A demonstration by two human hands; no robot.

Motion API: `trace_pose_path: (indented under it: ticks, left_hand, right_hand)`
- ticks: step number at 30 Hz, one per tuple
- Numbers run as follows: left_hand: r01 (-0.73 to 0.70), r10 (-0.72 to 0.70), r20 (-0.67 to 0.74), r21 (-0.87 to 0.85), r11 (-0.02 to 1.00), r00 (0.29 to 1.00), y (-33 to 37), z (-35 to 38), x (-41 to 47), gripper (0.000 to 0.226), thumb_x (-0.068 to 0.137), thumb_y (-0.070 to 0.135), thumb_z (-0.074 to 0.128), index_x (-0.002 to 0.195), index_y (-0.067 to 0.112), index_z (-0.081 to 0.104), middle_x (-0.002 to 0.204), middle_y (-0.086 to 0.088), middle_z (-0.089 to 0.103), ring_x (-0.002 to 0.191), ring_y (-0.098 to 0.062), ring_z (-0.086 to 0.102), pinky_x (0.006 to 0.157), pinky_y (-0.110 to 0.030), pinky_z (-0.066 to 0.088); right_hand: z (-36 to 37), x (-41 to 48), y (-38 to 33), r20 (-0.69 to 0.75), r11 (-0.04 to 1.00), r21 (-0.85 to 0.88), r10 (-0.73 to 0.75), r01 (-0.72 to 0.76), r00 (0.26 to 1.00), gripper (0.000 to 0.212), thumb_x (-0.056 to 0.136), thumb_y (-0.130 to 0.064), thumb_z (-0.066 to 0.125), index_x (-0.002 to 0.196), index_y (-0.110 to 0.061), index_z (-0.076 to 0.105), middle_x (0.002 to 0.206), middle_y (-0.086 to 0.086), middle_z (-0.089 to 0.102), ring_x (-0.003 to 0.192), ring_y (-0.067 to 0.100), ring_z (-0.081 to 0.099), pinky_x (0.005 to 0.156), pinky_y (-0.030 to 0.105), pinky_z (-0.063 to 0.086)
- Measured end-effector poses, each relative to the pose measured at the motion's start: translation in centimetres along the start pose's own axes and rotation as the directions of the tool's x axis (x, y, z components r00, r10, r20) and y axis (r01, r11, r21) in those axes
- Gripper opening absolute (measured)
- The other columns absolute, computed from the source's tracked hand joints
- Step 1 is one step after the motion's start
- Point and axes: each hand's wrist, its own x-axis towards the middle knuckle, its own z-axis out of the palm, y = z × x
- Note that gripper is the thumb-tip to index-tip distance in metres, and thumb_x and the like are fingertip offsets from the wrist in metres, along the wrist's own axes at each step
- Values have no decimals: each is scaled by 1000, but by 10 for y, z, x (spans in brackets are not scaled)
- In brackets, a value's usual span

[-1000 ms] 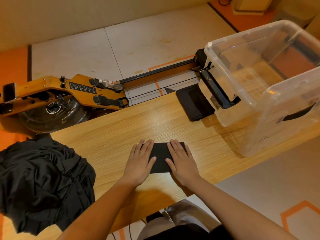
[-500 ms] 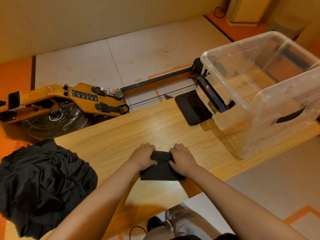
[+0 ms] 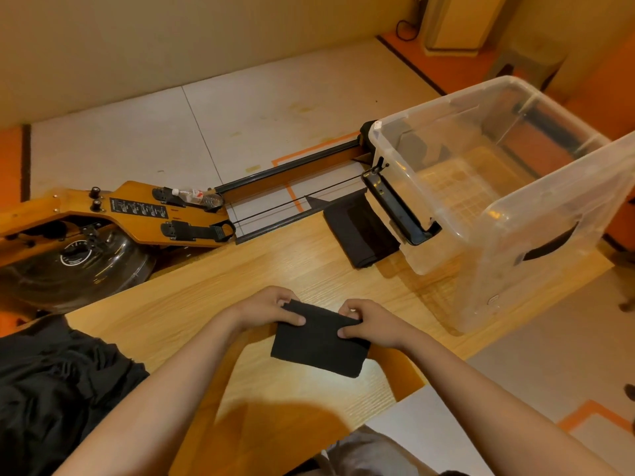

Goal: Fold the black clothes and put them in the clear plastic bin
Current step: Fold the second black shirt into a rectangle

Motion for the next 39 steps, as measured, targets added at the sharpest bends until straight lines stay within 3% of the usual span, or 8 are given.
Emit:
trace_pose_path:
  ticks: [4,7,9,16,21,28,32,39]
  left_hand:
    - [-6,-3,-33,-262,965,999,11,-11,16,28,84,35,69,106,18,67,105,1,73,106,-15,65,96,-34,50]
    - [-13,-5,-52,-346,938,999,28,-17,32,33,85,36,67,111,16,66,107,-2,72,104,-15,67,78,-26,55]
    - [-28,-2,-83,-351,936,997,43,-24,42,34,86,38,66,112,17,66,110,-1,70,106,-15,65,79,-25,54]
    - [-113,54,-208,-286,952,977,96,-63,89,41,85,48,67,117,23,66,121,0,64,113,-18,59,100,-42,48]
    - [-199,147,-221,-233,952,964,132,-75,128,17,91,35,65,104,24,66,102,1,69,99,-18,65,79,-27,53]
    - [-190,130,-317,-167,967,940,142,-71,183,52,85,30,73,130,17,49,116,-5,61,102,-16,60,86,-26,45]
    - [-214,161,-332,-129,968,930,134,-66,190,46,89,24,69,129,16,47,90,1,70,83,-7,64,73,-18,45]
    - [-322,291,-336,-39,946,896,142,-70,195,35,88,19,70,114,24,47,80,4,68,77,-3,65,78,-22,50]
  right_hand:
    - [-27,2,2,-110,960,277,72,-39,991,15,89,-17,66,101,-8,68,104,5,68,94,11,63,70,15,49]
    - [-40,5,5,-186,892,452,124,-28,975,17,90,-19,66,105,-11,70,102,2,69,92,10,65,68,15,50]
    - [-46,8,6,-213,817,577,166,-13,963,21,90,-22,66,109,-15,69,105,0,70,96,10,66,71,18,52]
    - [-57,26,-7,-265,292,945,412,149,872,28,86,-16,68,113,-12,63,106,7,72,101,22,67,67,29,55]
    - [-62,44,-10,-252,45,961,547,273,798,27,90,-16,64,116,-8,60,94,9,75,85,20,72,57,28,58]
    - [-65,55,-3,-307,23,931,586,363,750,14,95,-13,57,107,-10,62,107,13,68,101,26,65,85,39,57]
    - [-63,58,-3,-340,63,921,610,384,716,8,94,-10,57,101,-11,62,103,13,68,94,24,66,78,37,56]
    - [-60,61,-3,-325,30,919,620,392,714,11,93,-9,59,104,-9,61,106,17,68,100,29,65,93,45,53]
